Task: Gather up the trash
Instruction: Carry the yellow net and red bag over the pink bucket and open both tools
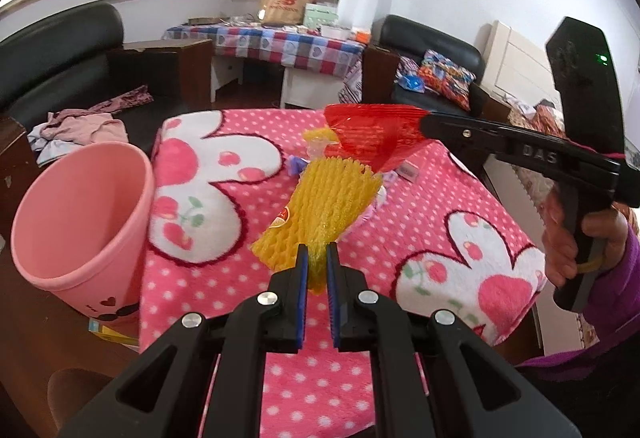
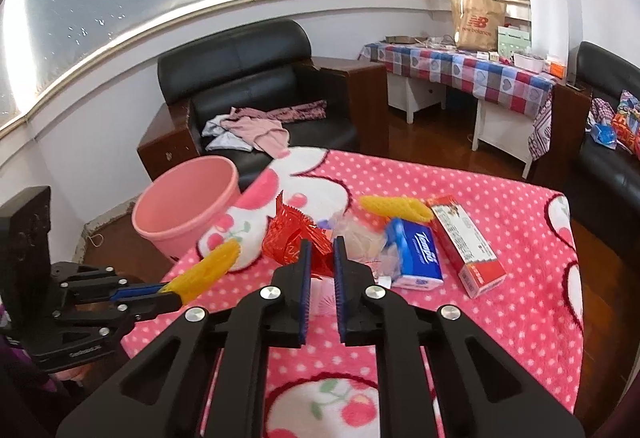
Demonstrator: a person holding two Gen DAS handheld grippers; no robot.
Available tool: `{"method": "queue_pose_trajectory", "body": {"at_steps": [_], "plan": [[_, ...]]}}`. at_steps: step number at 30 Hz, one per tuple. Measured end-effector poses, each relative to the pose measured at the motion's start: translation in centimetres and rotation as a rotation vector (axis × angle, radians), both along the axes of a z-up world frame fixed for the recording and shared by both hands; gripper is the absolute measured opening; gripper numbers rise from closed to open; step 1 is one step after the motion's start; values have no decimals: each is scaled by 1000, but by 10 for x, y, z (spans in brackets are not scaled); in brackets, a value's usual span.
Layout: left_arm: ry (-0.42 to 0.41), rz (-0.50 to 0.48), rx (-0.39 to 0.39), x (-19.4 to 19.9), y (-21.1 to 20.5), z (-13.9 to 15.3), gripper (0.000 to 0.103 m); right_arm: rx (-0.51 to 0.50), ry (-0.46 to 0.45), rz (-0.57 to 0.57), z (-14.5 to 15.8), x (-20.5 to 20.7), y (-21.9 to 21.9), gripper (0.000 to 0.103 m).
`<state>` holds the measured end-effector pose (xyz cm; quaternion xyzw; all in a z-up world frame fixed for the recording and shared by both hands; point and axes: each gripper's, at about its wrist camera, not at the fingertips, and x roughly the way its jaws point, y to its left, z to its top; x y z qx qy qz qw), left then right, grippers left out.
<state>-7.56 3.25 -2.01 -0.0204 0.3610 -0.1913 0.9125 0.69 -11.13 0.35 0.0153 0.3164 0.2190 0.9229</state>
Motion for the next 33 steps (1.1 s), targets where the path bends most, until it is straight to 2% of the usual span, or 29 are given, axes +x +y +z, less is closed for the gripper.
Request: {"method": "queue_pose_trajectory", "body": {"at_steps": [9,22,33], "plan": [[-42,164,-12,0,43,14,8,58,-14,52,13,17,35,11],[-44,445,-8,8,126,20,8,50,10,208,12,48,131,11],[-5,575,1,32,173,9,8,-9,44,285,-3,72,206,11]]}}
